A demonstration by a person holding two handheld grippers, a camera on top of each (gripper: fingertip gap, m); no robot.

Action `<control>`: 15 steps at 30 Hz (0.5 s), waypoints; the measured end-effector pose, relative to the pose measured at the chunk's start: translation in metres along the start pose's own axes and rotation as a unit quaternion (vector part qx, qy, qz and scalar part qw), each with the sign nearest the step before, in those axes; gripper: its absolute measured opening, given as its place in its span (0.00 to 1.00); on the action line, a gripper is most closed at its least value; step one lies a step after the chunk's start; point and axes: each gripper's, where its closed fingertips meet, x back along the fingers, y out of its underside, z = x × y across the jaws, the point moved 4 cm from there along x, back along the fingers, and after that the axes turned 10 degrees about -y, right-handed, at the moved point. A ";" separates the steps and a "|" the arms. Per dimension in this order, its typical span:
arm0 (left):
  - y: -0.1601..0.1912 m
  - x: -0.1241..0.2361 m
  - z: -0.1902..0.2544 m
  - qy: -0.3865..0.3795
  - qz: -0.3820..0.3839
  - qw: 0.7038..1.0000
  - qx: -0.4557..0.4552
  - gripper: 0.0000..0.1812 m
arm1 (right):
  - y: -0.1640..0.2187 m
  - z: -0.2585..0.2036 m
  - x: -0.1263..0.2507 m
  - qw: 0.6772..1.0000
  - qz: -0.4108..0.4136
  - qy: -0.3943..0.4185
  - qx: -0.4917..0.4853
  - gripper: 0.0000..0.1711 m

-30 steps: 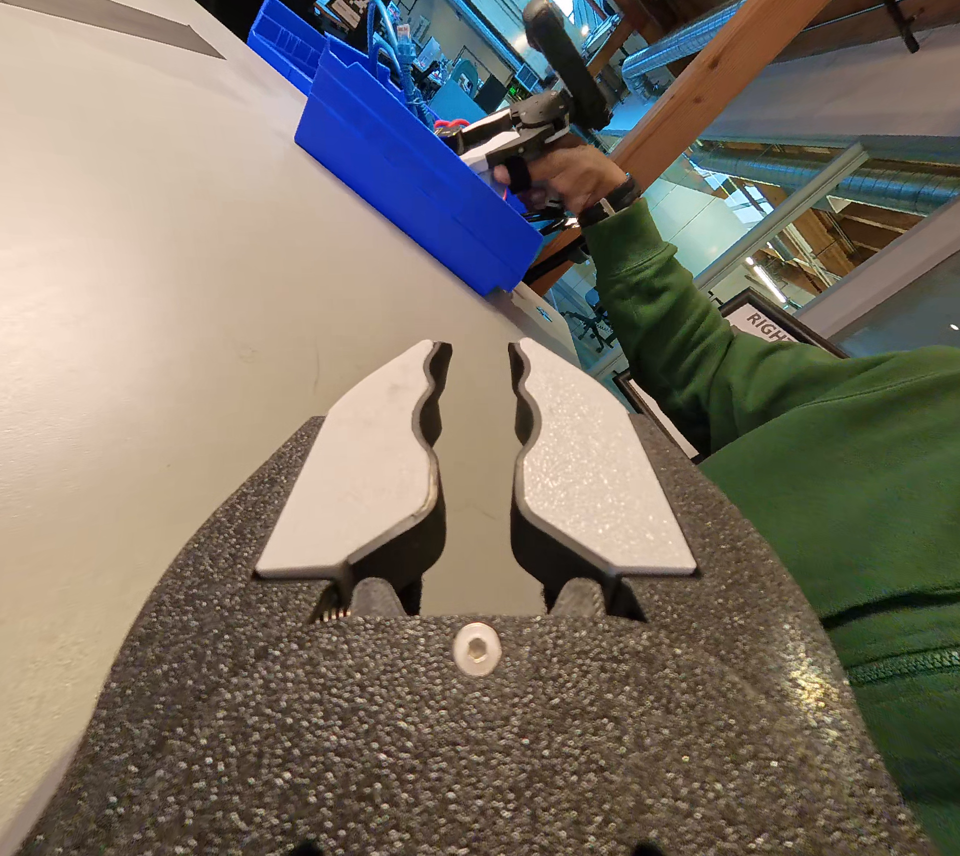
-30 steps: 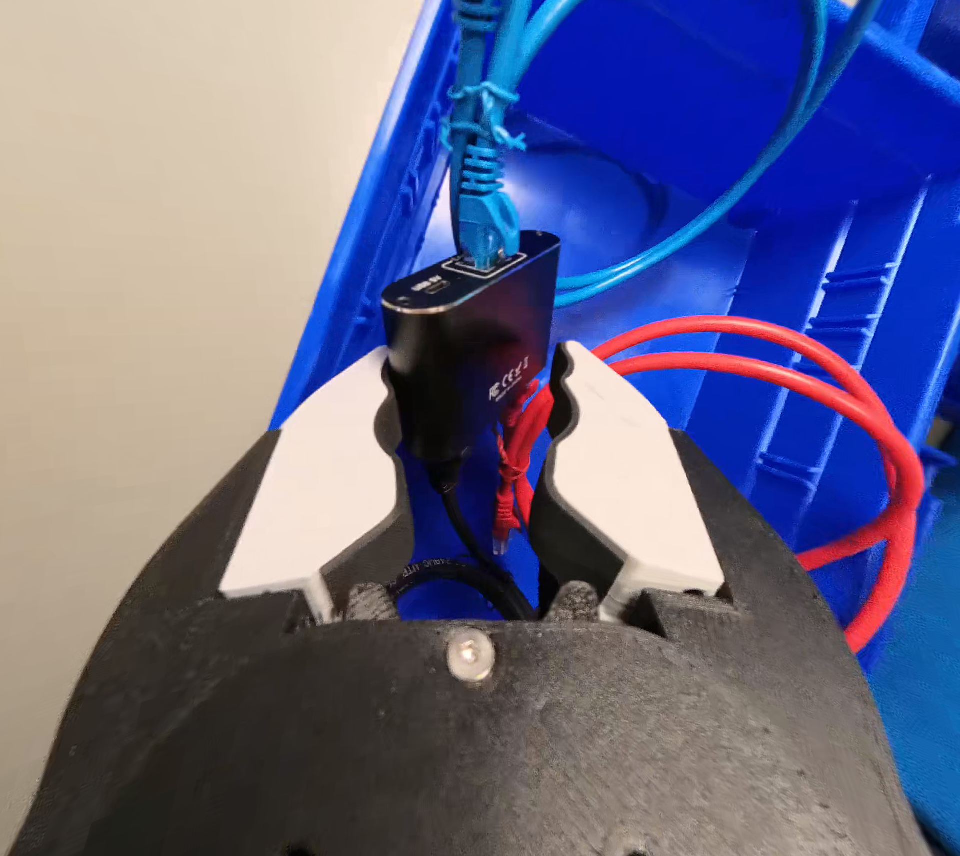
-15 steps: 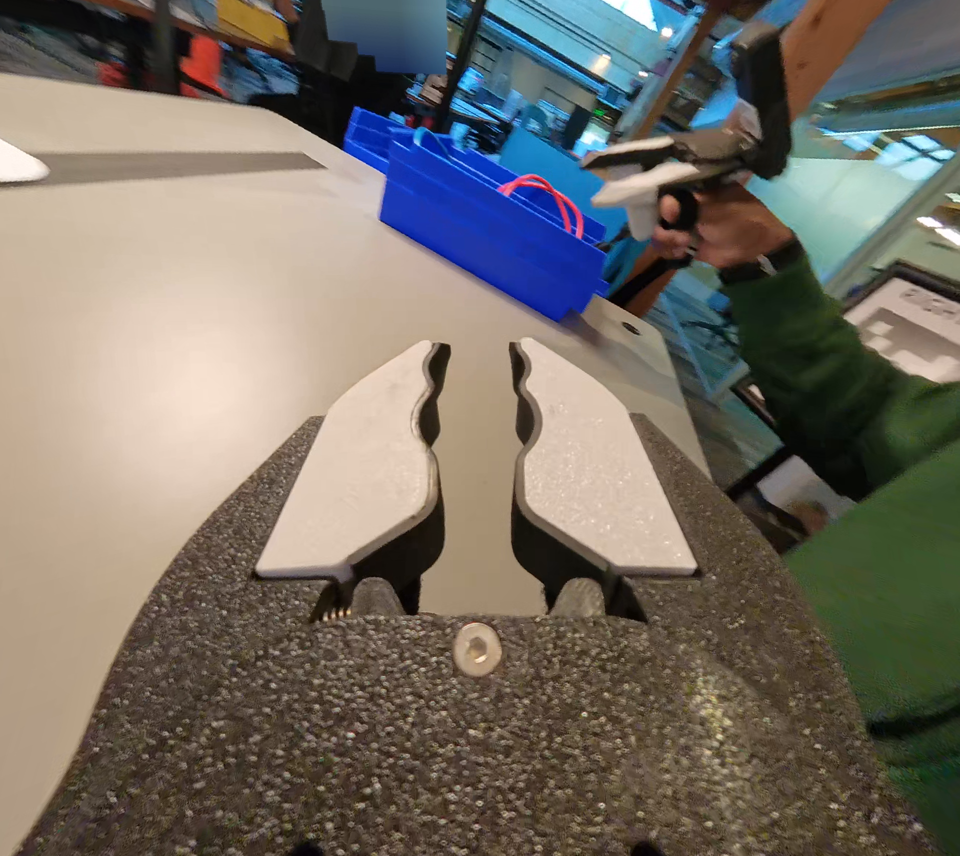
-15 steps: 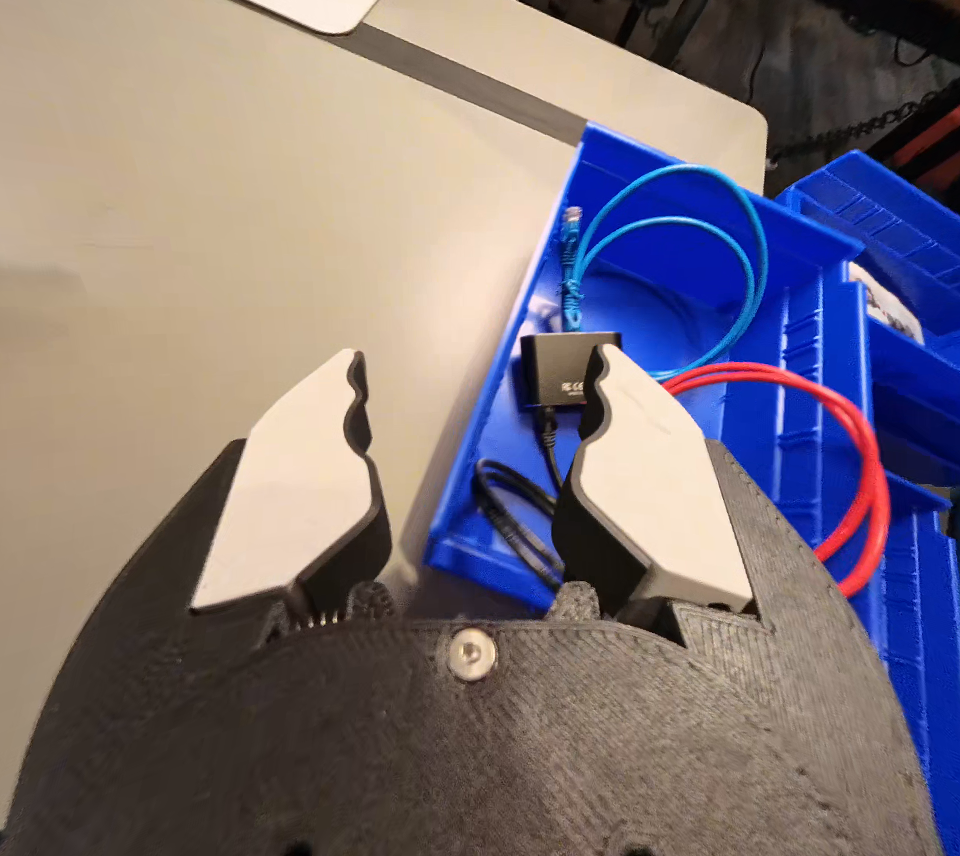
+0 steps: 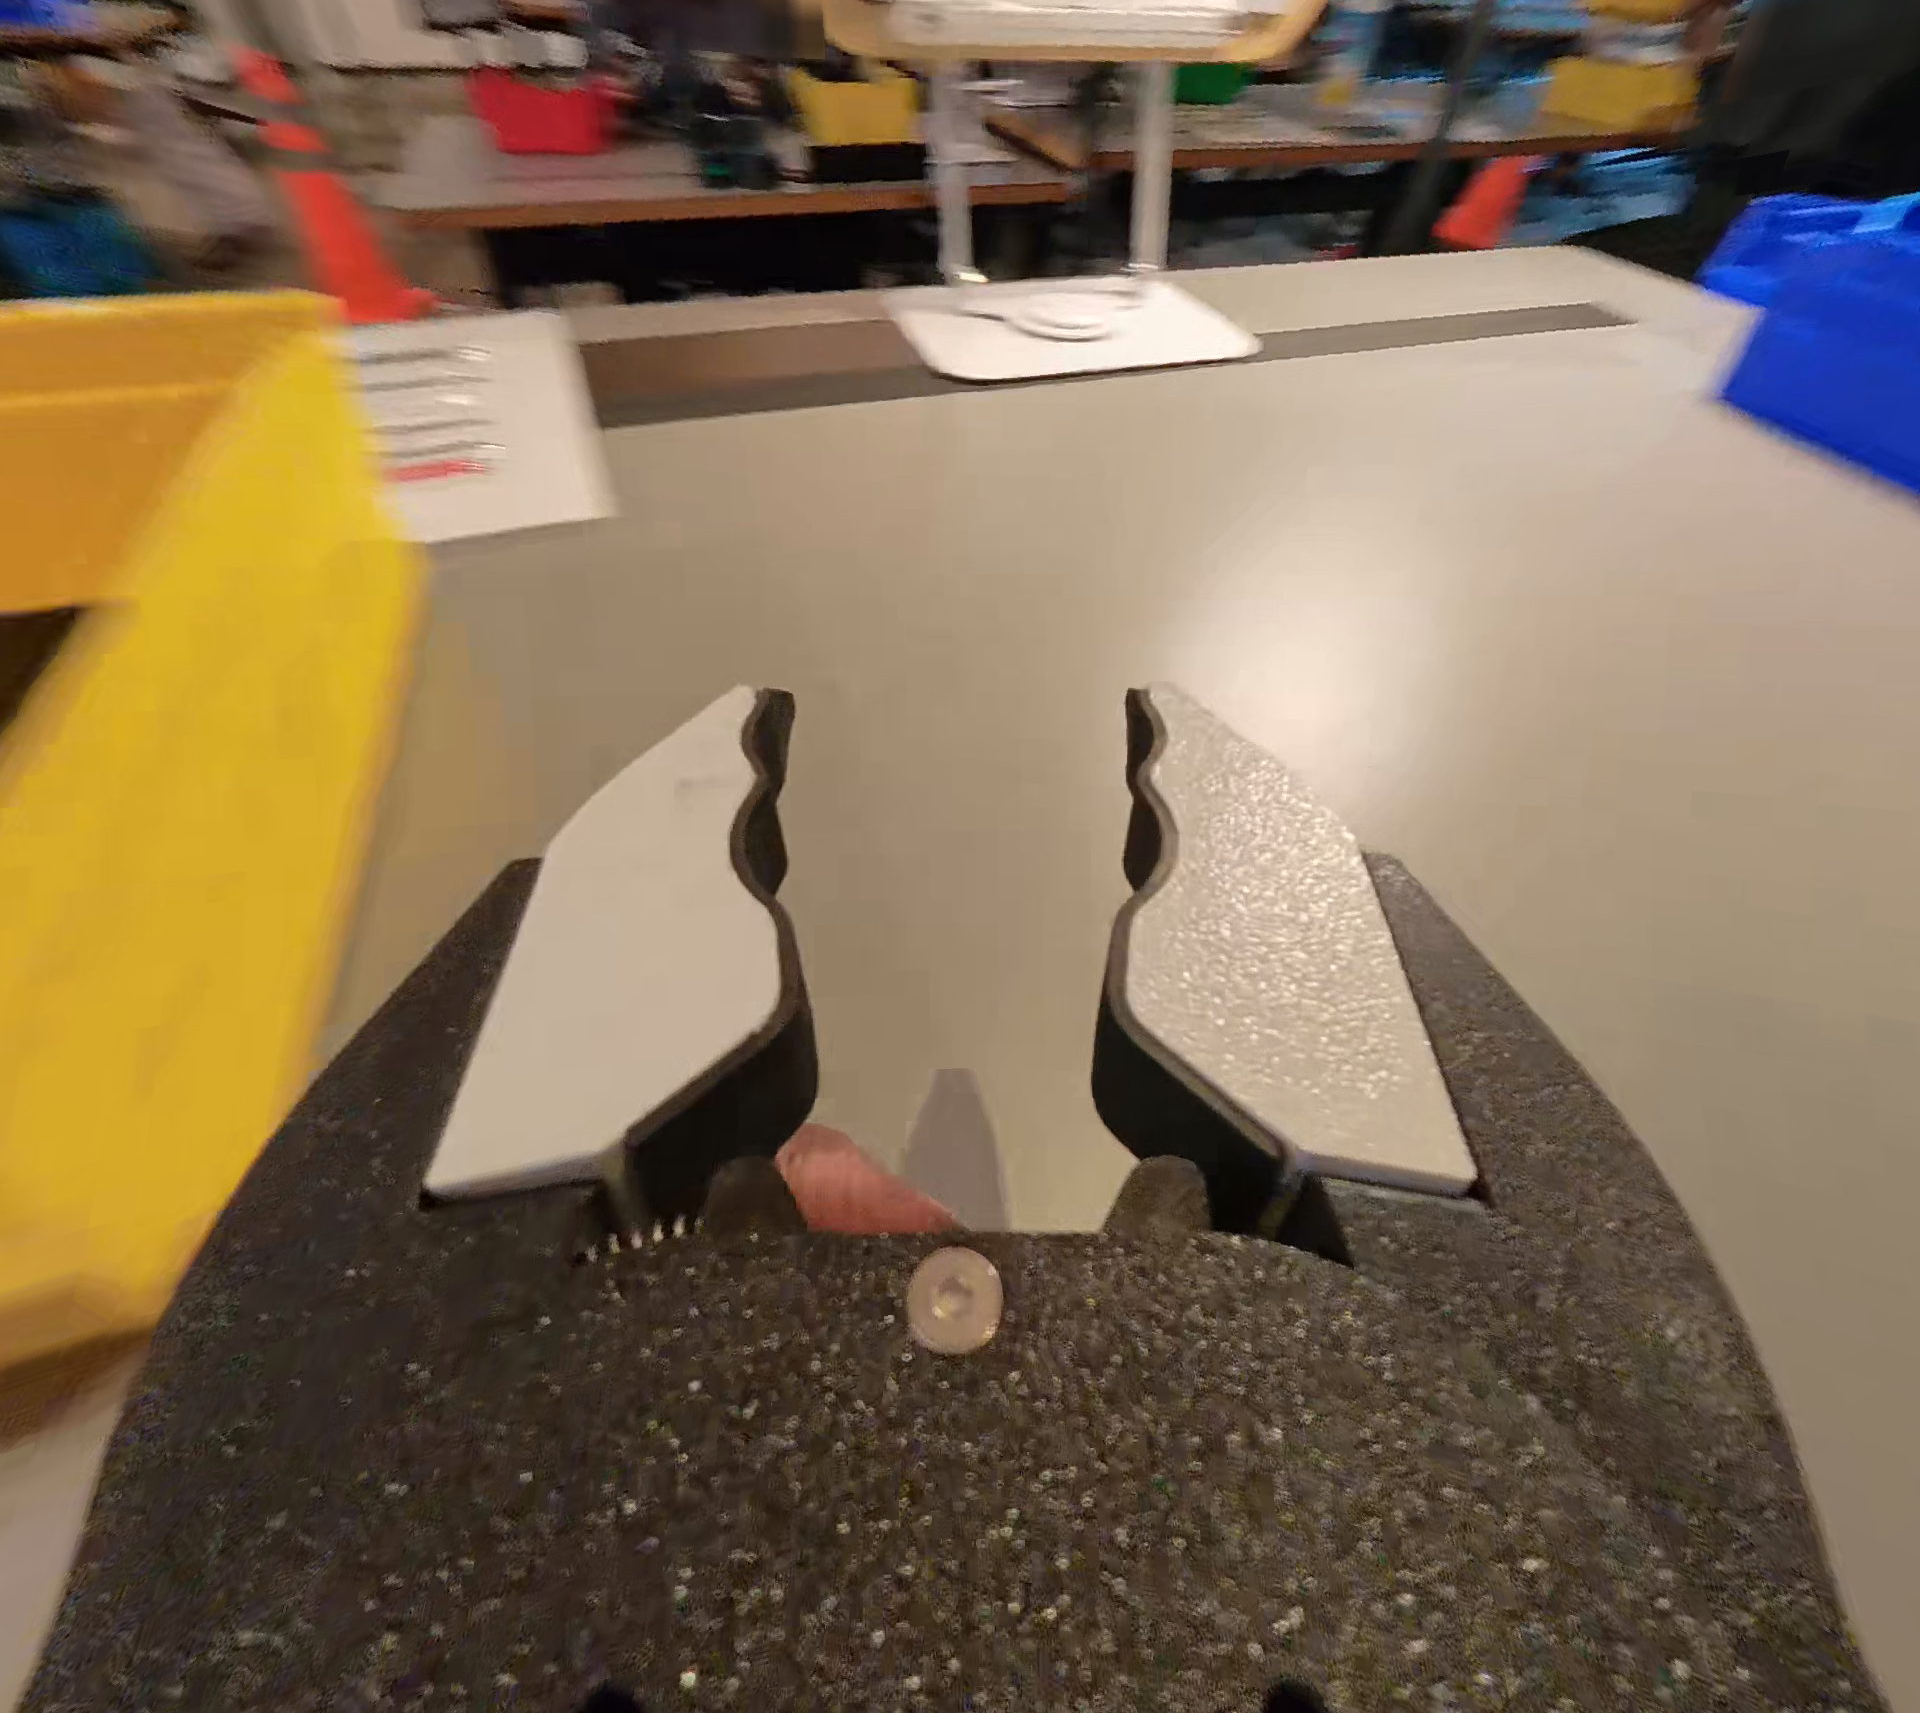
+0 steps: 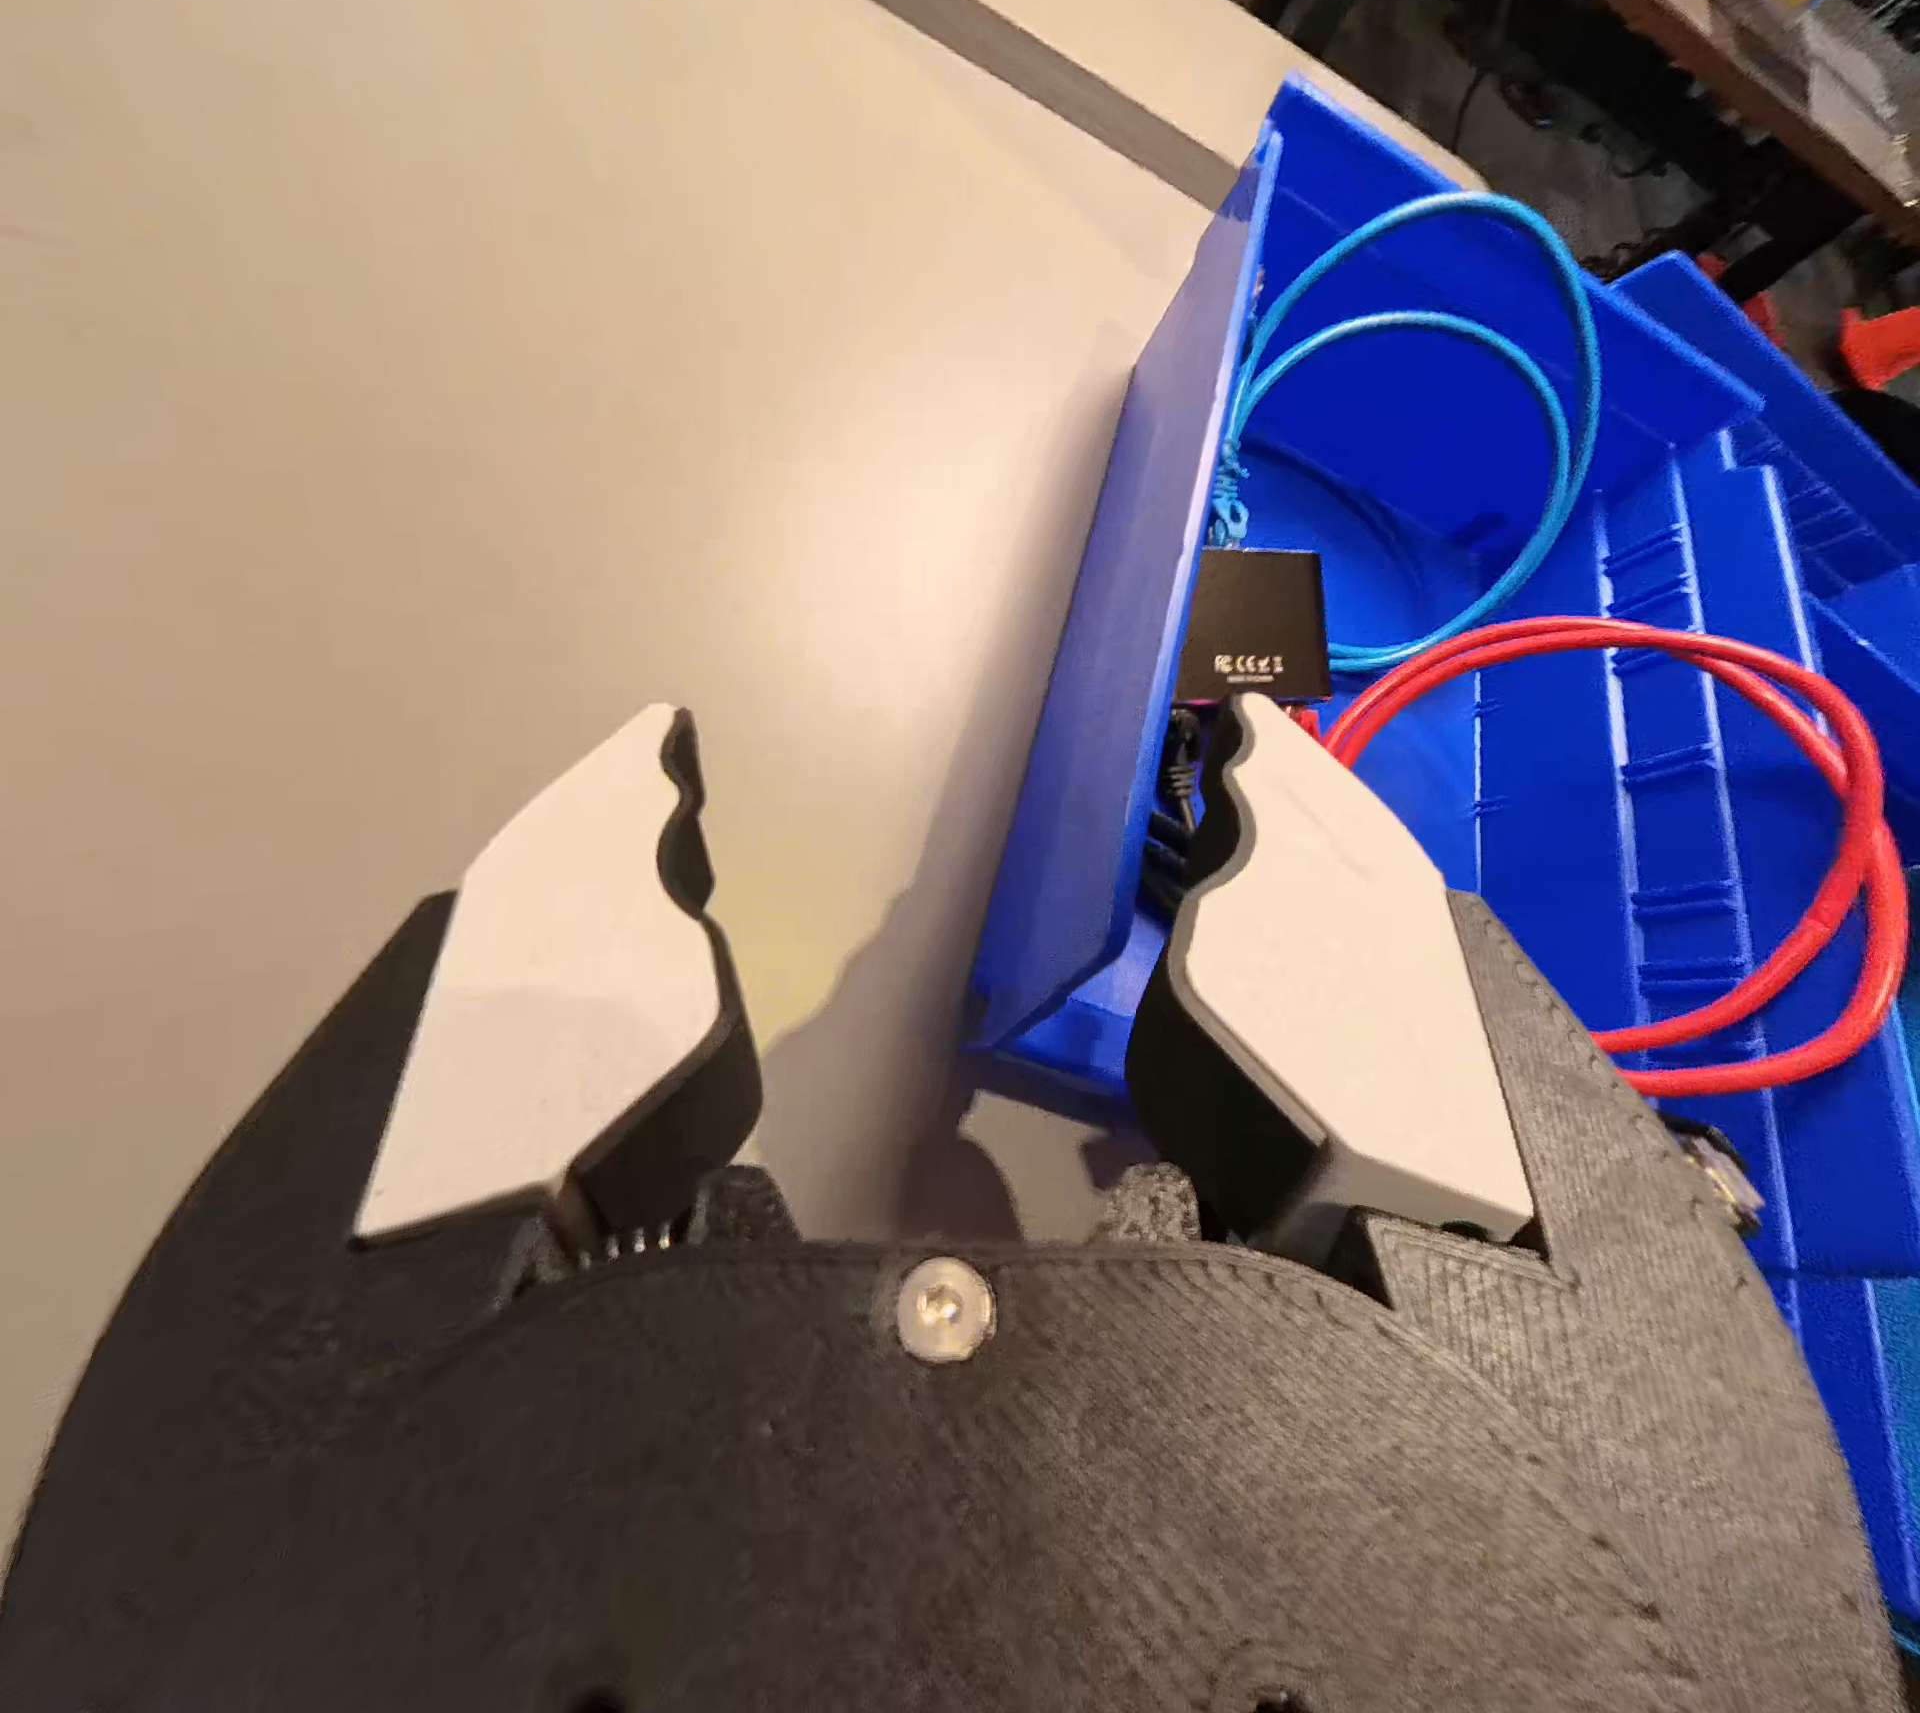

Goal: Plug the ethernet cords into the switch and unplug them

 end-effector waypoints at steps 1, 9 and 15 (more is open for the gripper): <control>-0.005 0.012 -0.017 -0.037 0.006 0.999 -0.017 0.35 | -0.003 0.001 -0.001 1.000 0.007 0.005 -0.001 0.54; -0.005 0.045 -0.117 -0.205 -0.074 0.970 -0.108 0.34 | -0.022 0.000 -0.010 0.999 0.041 0.011 0.005 0.50; 0.019 0.004 -0.147 -0.201 -0.149 0.959 -0.131 0.37 | -0.022 0.020 -0.021 0.999 0.006 0.037 0.013 0.50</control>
